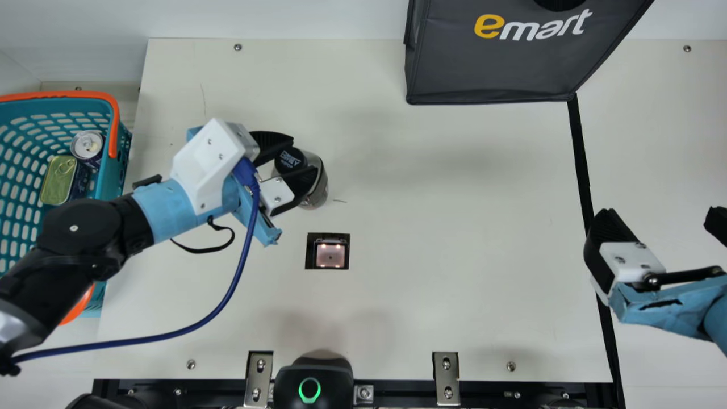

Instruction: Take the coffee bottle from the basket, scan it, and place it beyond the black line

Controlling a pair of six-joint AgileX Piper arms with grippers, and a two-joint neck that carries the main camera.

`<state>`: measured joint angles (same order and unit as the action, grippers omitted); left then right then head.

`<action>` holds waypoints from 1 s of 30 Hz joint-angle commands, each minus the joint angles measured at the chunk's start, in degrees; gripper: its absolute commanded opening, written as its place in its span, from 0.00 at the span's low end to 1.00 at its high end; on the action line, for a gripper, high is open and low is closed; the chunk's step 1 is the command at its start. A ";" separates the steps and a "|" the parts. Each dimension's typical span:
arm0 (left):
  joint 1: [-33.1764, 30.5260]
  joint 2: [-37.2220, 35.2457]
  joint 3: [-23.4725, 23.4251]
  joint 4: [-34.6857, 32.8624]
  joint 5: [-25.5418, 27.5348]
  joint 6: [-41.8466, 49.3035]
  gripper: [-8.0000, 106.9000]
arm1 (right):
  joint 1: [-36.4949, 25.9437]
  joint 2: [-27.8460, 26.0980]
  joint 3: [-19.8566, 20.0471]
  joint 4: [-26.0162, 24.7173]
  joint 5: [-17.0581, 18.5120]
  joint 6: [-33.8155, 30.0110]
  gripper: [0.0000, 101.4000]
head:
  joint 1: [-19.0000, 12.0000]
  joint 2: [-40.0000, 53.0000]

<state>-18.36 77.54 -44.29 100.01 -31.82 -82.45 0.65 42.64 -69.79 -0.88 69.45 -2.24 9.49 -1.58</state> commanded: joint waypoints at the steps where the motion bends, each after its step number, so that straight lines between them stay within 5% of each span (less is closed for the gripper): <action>1: -0.24 0.17 -0.20 -0.03 -0.51 0.36 0.16 | 0.00 0.00 0.00 0.00 0.00 0.00 0.90 | -1.57 0.00; 30: -1.42 2.03 0.16 -0.03 -9.49 7.90 0.16 | 0.00 0.00 0.00 0.00 0.06 0.00 0.90 | -1.57 0.00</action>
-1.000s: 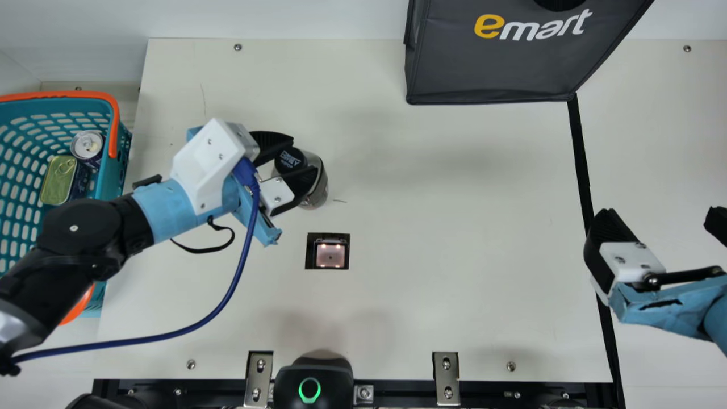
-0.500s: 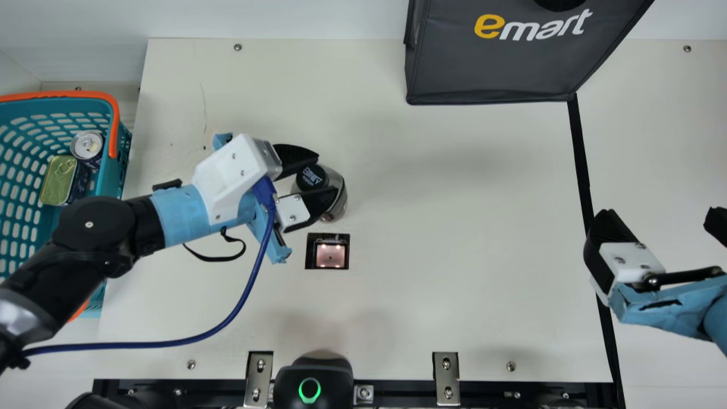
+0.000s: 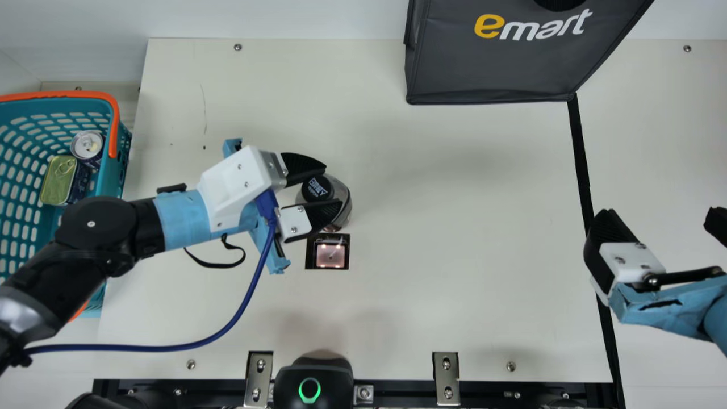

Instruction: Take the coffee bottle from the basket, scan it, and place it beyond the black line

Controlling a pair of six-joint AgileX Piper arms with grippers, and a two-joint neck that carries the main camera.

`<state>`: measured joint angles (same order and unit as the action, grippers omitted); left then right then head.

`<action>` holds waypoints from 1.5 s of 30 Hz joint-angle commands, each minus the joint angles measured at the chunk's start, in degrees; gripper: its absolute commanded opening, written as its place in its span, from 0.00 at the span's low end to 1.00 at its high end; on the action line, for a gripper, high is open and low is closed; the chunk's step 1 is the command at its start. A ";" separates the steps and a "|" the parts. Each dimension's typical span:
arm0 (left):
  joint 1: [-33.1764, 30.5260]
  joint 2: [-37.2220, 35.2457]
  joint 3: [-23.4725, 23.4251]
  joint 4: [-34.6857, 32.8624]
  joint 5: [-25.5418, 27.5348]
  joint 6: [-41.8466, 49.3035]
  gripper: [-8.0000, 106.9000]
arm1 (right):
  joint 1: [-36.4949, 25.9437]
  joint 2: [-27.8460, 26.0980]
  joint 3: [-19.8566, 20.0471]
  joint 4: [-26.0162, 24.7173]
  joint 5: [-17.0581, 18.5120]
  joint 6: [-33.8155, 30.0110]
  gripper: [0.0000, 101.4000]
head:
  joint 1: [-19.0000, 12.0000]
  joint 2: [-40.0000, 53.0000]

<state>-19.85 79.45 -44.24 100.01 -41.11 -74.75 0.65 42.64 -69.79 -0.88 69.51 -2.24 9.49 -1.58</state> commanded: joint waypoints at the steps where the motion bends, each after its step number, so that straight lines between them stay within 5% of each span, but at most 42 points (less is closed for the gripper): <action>1: 0.02 0.16 0.19 -0.03 -0.40 0.46 0.16 | 0.00 0.00 0.00 0.00 0.00 0.00 0.90 | -1.57 0.00; 45: 1.65 1.37 -0.62 -0.03 -5.24 2.70 0.16 | 0.00 0.00 0.00 0.00 -0.12 0.00 0.90 | -1.57 0.00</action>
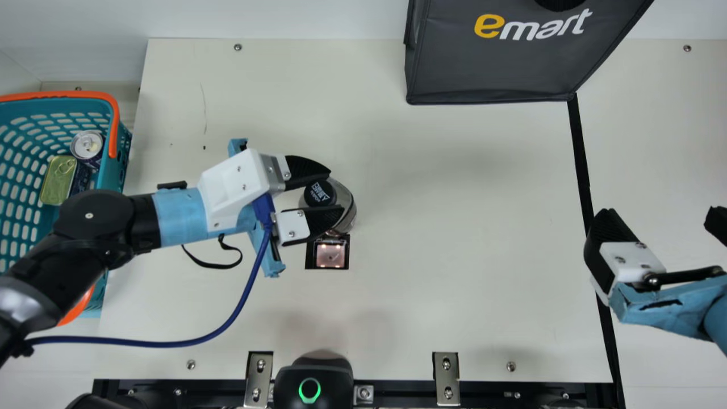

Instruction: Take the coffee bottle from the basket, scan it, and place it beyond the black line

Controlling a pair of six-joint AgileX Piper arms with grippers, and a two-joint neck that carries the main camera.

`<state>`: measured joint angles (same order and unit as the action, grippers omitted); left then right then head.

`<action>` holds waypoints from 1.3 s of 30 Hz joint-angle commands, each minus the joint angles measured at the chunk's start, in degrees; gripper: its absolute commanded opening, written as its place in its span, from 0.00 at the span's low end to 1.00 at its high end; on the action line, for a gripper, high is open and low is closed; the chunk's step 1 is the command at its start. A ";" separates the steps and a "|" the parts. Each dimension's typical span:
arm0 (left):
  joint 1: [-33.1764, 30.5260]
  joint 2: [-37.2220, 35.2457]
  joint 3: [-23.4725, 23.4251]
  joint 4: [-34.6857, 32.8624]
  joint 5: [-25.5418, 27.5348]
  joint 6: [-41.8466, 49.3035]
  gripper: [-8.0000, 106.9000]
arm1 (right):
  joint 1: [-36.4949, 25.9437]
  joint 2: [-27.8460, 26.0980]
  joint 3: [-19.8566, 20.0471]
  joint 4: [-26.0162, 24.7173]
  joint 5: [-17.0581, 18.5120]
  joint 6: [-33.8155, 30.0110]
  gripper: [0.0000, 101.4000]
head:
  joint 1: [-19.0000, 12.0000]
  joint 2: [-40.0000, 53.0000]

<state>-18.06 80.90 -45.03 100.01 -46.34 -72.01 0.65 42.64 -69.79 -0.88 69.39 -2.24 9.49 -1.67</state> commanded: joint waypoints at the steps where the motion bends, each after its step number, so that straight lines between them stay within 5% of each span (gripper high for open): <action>1: -0.23 -0.07 0.31 -0.03 -0.03 -0.01 0.16 | 0.00 0.00 0.00 0.00 0.00 0.00 0.90 | -1.57 0.09; 25: -2.27 1.09 2.45 -0.03 1.90 1.23 0.16 | 0.00 0.00 0.00 0.00 0.00 0.00 0.90 | -1.57 0.09; 39: -0.76 0.70 0.13 -0.03 0.86 -4.27 0.57 | 0.00 0.00 0.00 0.05 0.02 0.00 0.90 | -1.57 0.09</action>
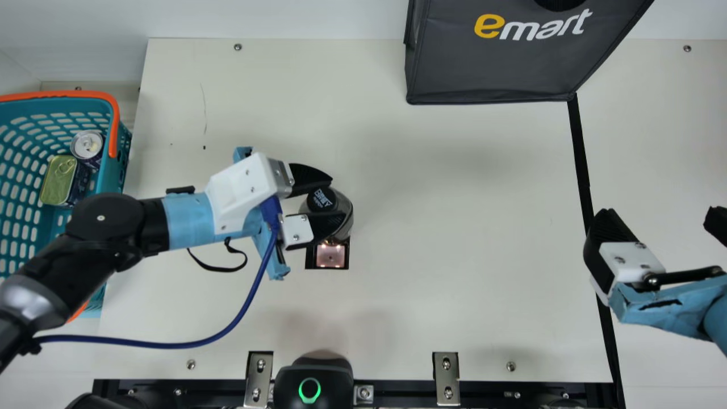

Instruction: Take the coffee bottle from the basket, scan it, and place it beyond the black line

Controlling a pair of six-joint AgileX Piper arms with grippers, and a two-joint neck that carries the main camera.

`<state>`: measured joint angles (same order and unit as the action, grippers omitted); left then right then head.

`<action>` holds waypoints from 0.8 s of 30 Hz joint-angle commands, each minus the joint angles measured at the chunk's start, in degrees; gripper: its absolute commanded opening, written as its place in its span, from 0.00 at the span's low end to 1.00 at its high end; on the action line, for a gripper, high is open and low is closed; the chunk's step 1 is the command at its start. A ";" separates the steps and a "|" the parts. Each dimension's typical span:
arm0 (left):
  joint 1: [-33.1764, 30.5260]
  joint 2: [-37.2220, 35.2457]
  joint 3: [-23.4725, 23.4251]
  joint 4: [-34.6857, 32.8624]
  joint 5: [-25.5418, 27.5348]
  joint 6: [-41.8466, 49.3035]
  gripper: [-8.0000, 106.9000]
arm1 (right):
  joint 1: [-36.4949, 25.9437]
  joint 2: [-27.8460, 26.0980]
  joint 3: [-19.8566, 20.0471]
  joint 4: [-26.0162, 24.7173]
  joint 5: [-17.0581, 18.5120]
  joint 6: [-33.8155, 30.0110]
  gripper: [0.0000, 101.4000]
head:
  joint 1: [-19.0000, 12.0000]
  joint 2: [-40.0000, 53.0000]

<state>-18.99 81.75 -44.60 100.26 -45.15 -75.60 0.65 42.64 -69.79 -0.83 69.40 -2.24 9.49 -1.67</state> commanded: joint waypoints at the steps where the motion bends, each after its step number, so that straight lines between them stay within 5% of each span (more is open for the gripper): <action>1: 0.18 -0.26 -0.57 -0.28 -0.41 -1.34 0.60 | 0.00 0.00 0.00 0.00 0.00 0.00 0.90 | -1.57 0.09; 10: 0.68 -0.49 -1.91 -0.28 -1.26 -4.38 0.85 | 0.00 0.00 0.00 0.00 0.00 0.00 0.90 | -1.57 0.09; 24: 0.85 -1.29 -1.92 -0.28 -1.23 -4.91 0.85 | 0.00 0.00 0.00 0.00 0.00 0.00 0.90 | -1.57 0.09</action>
<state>-18.20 80.56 -46.48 99.97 -46.46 -80.37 0.65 42.64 -69.79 -0.83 69.40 -2.24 9.49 -1.58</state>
